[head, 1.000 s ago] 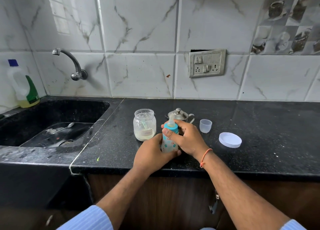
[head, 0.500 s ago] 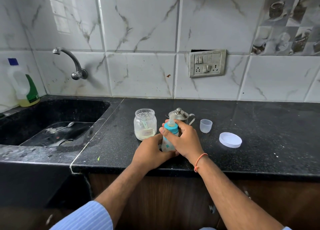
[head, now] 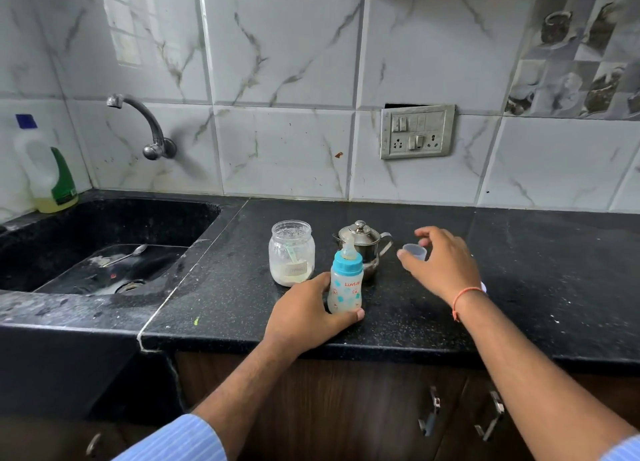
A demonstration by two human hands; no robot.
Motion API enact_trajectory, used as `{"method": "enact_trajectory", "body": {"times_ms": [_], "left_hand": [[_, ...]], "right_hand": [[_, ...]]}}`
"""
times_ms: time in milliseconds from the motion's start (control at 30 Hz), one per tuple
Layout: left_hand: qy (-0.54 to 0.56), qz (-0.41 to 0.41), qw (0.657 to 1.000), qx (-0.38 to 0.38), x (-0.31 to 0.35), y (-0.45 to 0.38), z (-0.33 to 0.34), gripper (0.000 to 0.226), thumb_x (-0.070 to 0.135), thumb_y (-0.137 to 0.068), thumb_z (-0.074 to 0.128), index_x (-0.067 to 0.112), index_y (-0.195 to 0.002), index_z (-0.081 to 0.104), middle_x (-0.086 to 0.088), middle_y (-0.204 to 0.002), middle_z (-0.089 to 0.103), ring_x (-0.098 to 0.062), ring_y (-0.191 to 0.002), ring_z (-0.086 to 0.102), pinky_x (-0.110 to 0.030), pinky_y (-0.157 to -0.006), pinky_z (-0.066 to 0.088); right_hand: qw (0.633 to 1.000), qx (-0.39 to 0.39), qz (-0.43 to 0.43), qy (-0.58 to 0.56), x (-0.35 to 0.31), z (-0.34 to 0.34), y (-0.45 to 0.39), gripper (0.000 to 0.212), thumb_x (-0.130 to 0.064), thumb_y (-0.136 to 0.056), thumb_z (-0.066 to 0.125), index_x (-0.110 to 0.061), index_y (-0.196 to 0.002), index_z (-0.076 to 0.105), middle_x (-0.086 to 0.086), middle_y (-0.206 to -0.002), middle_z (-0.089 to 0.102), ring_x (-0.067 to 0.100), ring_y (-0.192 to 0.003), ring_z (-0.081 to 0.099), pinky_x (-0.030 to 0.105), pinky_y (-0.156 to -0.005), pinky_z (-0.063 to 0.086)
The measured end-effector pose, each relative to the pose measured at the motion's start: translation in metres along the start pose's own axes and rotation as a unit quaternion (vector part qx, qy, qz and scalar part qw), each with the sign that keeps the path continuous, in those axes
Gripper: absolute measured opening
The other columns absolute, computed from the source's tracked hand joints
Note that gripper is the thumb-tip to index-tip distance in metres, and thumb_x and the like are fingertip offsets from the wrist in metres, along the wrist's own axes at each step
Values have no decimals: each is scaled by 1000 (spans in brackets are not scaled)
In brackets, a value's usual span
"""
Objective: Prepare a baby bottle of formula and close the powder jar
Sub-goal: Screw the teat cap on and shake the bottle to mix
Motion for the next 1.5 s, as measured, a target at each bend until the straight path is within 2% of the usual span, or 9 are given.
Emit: {"method": "enact_trajectory", "body": {"times_ms": [67,167,300,433,600,900,1100,1233,1500], "left_hand": [[-2,3,1000,6,1,0,0,71,72,-80,84,39,-140,63,25,-129,75,4,-115,70,-24,-94,60],[-3,-1,1000,6,2,1,-2,71,72,-80,84,38,-139,64,24,-131,75,4,-115,70,-25,-94,61],[-2,-5,1000,0,2,1,-2,70,71,-81,85,38,-139,63,23,-132,74,3,-116,70,-26,-95,61],[0,-8,1000,-6,0,-1,-1,73,72,-80,84,37,-140,63,22,-134,74,2,-118,70,-29,-97,63],[1,-4,1000,1,0,-1,0,71,71,-81,84,37,-140,63,22,-132,74,2,-118,70,-26,-93,60],[-7,-1,1000,7,-1,0,0,73,71,-81,84,37,-141,63,21,-131,75,1,-118,70,-25,-92,59],[1,-2,1000,-3,-1,-1,0,71,71,-81,84,38,-140,63,20,-131,76,1,-118,71,-31,-97,63],[-3,-1,1000,2,0,-1,0,72,71,-81,84,38,-142,63,20,-131,76,1,-118,71,-27,-94,61],[-1,2,1000,-2,1,0,-1,71,70,-83,83,37,-143,62,18,-133,76,0,-121,71,-24,-91,59]], "right_hand": [[990,-62,38,123,8,2,-12,79,-75,-82,69,-30,-146,53,-9,-143,64,26,-134,55,50,-102,51],[979,-106,62,164,10,8,-21,89,-82,-79,67,-29,-149,49,-7,-149,61,27,-138,51,56,-109,45],[981,-108,68,148,8,11,-22,79,-74,-84,70,-35,-151,50,-5,-147,64,30,-139,53,57,-113,40],[994,-81,23,67,4,4,-10,70,-60,-81,79,-35,-141,53,-8,-132,71,26,-116,67,45,-97,53],[993,-81,-84,-20,-21,-19,13,63,-35,-76,91,-30,-122,48,-10,-115,65,19,-95,68,39,-80,57],[964,-166,-202,-54,-79,-50,13,56,-36,-70,98,-34,-115,64,-16,-109,68,2,-93,63,14,-73,48],[945,-207,-213,-136,-88,-48,8,56,-36,-77,95,-41,-127,72,-15,-115,76,18,-98,72,37,-88,61],[938,-216,-230,-143,-94,-43,5,66,-35,-79,93,-46,-138,63,-15,-117,71,14,-94,71,32,-90,61],[939,-215,-257,-77,-97,-38,11,53,-33,-83,87,-47,-129,65,-23,-112,66,8,-86,67,21,-78,55]]}}
Point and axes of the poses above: each hand's wrist, its own y-axis away from the middle knuckle, its own z-axis out of the palm, x = y × z, the point moved 1 cm from there along -y, towards the middle knuckle
